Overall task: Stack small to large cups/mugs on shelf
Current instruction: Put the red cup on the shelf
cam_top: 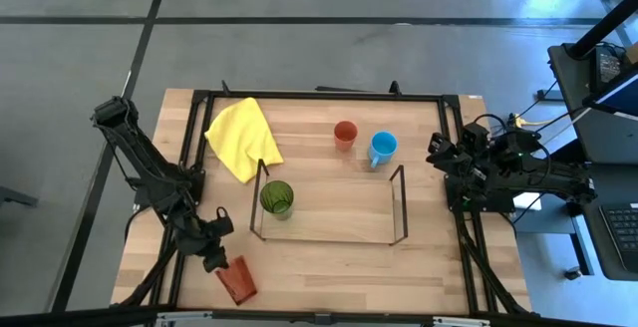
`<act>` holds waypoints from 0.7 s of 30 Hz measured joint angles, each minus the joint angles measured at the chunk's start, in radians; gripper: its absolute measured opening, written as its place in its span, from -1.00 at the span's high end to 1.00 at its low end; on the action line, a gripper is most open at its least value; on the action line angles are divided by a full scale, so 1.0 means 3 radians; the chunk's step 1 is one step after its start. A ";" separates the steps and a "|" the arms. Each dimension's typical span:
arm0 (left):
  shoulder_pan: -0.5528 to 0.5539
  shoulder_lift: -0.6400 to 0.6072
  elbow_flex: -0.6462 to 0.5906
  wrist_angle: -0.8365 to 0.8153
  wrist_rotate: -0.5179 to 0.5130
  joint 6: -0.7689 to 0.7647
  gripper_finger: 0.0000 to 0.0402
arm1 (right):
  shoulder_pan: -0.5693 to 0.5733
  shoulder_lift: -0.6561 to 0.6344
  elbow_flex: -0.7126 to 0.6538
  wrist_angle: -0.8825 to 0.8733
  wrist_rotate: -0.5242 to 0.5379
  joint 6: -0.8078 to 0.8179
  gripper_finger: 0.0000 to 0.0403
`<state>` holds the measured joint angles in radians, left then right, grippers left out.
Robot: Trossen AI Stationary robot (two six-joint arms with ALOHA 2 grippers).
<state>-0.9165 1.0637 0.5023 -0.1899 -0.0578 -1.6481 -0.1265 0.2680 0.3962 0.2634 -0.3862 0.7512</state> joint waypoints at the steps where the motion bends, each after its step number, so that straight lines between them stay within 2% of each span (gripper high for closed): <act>1: 0.0000 0.0000 -0.0067 0.0196 0.0000 -0.0017 0.63 | -0.0001 0.0000 0.0000 -0.0001 0.0000 -0.0001 0.41; 6: 0.0000 0.0000 -0.0277 0.0691 -0.0111 -0.0151 0.63 | 0.0000 0.0000 0.0000 -0.0025 0.0000 -0.0006 0.41; 15: -0.0001 0.0002 -0.0281 0.0603 -0.0086 -0.0154 0.63 | 0.0000 0.0000 0.0000 -0.0028 0.0000 -0.0005 0.41; 21: -0.0002 0.0003 -0.0281 0.0607 0.0106 -0.0186 0.63 | -0.0001 0.0000 0.0000 -0.0049 0.0000 -0.0007 0.41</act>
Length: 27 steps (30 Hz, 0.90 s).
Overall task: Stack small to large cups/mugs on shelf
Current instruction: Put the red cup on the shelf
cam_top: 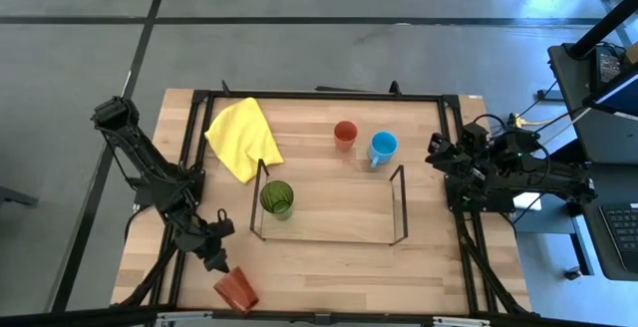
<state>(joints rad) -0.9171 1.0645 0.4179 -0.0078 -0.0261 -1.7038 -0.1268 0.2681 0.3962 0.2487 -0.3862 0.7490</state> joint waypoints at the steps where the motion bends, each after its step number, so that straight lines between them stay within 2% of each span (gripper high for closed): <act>1: 0.0000 0.0000 0.0000 0.0001 0.0039 -0.0033 0.63 | 0.0001 0.0001 0.0000 -0.0003 0.0000 0.0001 0.41; 13: -0.0062 0.0115 0.0000 0.0168 0.0324 -0.0211 0.63 | 0.0000 0.0001 0.0000 -0.0002 0.0000 0.0003 0.41; 18: -0.0193 0.0320 0.0000 0.0367 0.0298 -0.0328 0.63 | 0.0001 0.0001 0.0000 -0.0002 0.0000 0.0000 0.41; 23: -0.0254 0.0563 0.0000 0.0792 0.0055 -0.0382 0.63 | 0.0001 0.0001 0.0000 -0.0002 0.0000 -0.0048 0.41; 27: -0.0261 0.0762 0.0000 0.1025 0.0031 -0.0422 0.63 | 0.0000 0.0001 0.0000 -0.0002 0.0002 -0.0084 0.41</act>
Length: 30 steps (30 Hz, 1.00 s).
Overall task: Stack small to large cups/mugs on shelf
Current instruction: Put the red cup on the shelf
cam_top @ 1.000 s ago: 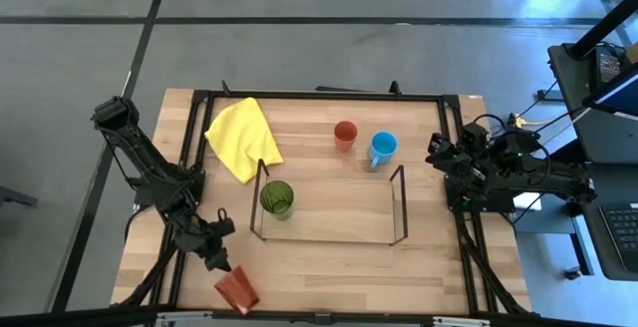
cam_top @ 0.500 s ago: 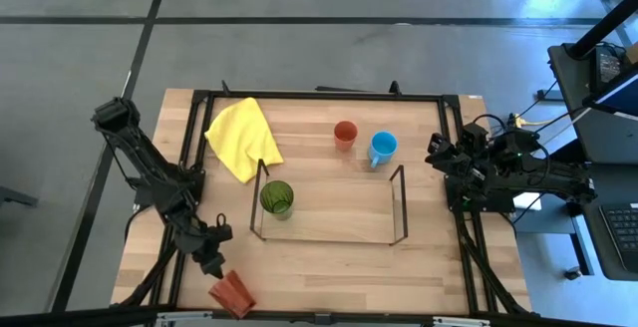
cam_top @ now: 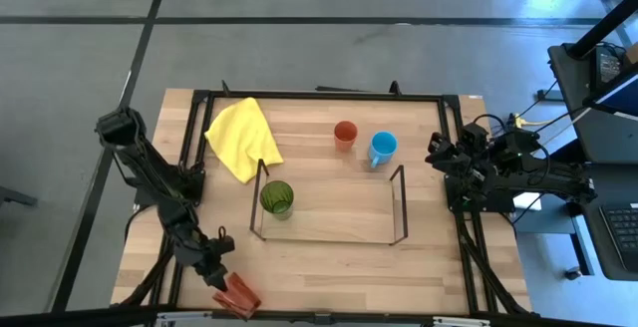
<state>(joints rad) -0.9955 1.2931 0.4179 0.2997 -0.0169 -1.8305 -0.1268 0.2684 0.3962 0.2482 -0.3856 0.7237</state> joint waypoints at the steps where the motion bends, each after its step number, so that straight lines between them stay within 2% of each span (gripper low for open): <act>1: 0.0000 0.0051 0.0000 0.0076 -0.0011 0.0000 0.63 | 0.0000 0.0000 0.0000 0.0001 0.0000 0.0001 0.41; 5: 0.0000 0.0220 0.0008 0.0286 -0.0094 0.0001 0.63 | 0.0001 0.0000 0.0000 0.0001 0.0001 0.0002 0.41; 11: 0.0000 0.0275 0.0011 0.0319 -0.0177 0.0104 0.64 | 0.0001 0.0000 0.0000 0.0001 0.0005 0.0002 0.41; 15: -0.0002 0.0277 0.0011 0.0337 -0.0247 0.0194 0.76 | 0.0001 0.0000 0.0000 0.0001 0.0006 -0.0001 0.41; 19: -0.0002 0.0278 0.0008 0.0375 -0.0468 0.0313 0.93 | 0.0001 0.0000 0.0000 0.0002 0.0006 -0.0003 0.41; 23: -0.0001 0.0279 0.0008 0.0403 -0.0662 0.0378 0.95 | 0.0001 0.0000 0.0000 0.0002 0.0006 -0.0007 0.41; 30: 0.0001 0.0014 -0.0002 0.0274 -0.0744 0.0392 0.99 | 0.0000 0.0000 0.0000 0.0001 0.0005 -0.0015 0.41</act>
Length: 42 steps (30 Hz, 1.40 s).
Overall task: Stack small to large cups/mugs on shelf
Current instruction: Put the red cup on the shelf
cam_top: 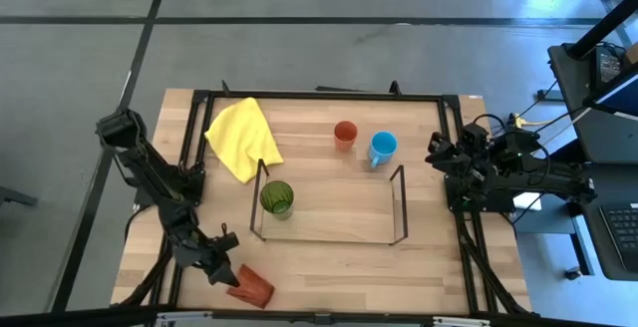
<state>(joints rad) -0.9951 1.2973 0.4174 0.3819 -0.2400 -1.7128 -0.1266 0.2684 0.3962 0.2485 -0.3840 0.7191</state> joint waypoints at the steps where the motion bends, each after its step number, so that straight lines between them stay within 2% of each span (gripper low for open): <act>1: 0.0000 -0.0097 -0.0002 -0.0083 -0.0040 0.0016 0.99 | 0.0001 0.0000 0.0000 0.0000 0.0000 -0.0018 0.41; 3: 0.0000 -0.0336 0.0069 -0.0396 -0.0187 0.0093 0.99 | -0.0001 0.0000 0.0000 -0.0007 -0.0001 -0.0055 0.41; 6: 0.0000 -0.0773 0.0411 -0.1133 -0.0416 0.0206 0.99 | 0.0000 0.0000 0.0000 -0.0027 -0.0001 -0.0068 0.41; 11: 0.0000 -0.1241 0.1360 -0.2938 -0.0681 0.0421 1.00 | 0.0001 0.0000 0.0000 -0.0066 -0.0001 -0.0078 0.41; 13: 0.0000 -0.1274 0.1793 -0.3690 -0.0695 0.0406 1.00 | 0.0001 0.0000 0.0000 -0.0091 -0.0001 -0.0078 0.41; 16: 0.0000 -0.1244 0.2320 -0.4543 -0.0498 0.0266 1.00 | 0.0000 0.0000 0.0000 -0.0131 -0.0002 -0.0066 0.41; 21: 0.0000 -0.1144 0.2893 -0.5418 -0.0173 0.0084 1.00 | 0.0000 0.0000 0.0000 -0.0128 -0.0004 -0.0060 0.41; 26: 0.0025 -0.0926 0.3442 -0.6419 -0.0327 0.0074 1.00 | 0.0000 0.0000 0.0000 -0.0149 -0.0004 -0.0085 0.41; 27: 0.0048 -0.0858 0.3541 -0.6563 -0.0386 0.0112 1.00 | 0.0000 0.0000 0.0000 -0.0150 -0.0003 -0.0096 0.41; 31: 0.0314 -0.0726 0.3695 -0.6521 -0.0684 0.0655 1.00 | 0.0000 0.0000 0.0000 -0.0150 0.0050 -0.0152 0.41; 36: 0.0885 -0.0392 0.3833 -0.6511 -0.0667 0.1474 1.00 | -0.0001 0.0000 0.0000 -0.0183 0.0151 -0.0156 0.41; 39: 0.1154 -0.0189 0.4070 -0.6510 -0.0720 0.1960 1.00 | -0.0001 0.0000 0.0000 -0.0183 0.0164 -0.0144 0.41; 42: 0.1306 -0.0004 0.4401 -0.6511 -0.0932 0.2320 1.00 | 0.0001 0.0000 0.0000 -0.0183 0.0163 -0.0141 0.41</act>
<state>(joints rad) -0.6033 1.2959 1.7378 -1.5715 -0.5197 -1.0169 -0.1265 0.2684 0.3962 0.1936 -0.3351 0.6768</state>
